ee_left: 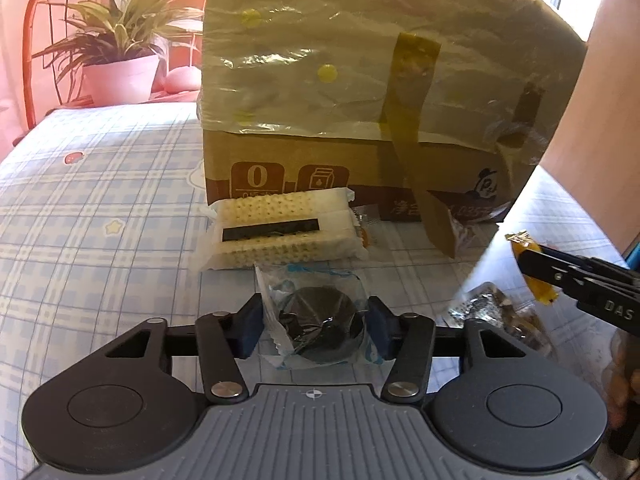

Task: Organize snacks
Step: 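Lift the yellow packet with the right tool while the left tool lowers over the black round packet, then grasp the black round packet with the left tool while the right tool holds the yellow packet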

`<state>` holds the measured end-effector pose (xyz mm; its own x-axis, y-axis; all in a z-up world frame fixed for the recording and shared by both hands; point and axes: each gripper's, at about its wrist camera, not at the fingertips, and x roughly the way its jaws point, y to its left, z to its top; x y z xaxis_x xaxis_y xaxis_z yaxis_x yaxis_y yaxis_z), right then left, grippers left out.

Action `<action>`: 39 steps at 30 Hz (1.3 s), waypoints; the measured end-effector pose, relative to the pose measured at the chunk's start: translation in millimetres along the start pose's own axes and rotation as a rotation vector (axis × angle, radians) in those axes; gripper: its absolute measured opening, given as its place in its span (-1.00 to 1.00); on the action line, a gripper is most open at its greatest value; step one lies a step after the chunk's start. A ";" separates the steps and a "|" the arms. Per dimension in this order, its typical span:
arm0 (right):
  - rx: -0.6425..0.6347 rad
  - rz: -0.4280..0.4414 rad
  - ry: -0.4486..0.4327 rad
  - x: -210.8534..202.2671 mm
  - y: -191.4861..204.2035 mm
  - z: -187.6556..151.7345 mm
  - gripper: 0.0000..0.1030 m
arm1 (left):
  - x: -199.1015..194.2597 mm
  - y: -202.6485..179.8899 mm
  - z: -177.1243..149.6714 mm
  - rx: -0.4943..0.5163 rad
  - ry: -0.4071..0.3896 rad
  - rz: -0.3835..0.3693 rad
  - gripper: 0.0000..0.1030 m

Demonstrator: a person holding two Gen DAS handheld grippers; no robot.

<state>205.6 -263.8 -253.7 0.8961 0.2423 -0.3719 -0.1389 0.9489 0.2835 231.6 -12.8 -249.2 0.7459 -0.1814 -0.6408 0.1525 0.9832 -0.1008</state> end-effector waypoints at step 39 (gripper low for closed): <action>-0.175 0.108 -0.272 -67.5 63.2 144.3 -0.33 | -136.2 -11.0 109.6 0.078 -0.409 -0.149 0.01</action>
<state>197.1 -249.4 -83.1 0.9486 0.3030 -0.0919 -0.2884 0.9466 0.1438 199.4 -1.3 -77.4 0.9048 -0.3304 -0.2685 0.3146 0.9438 -0.1012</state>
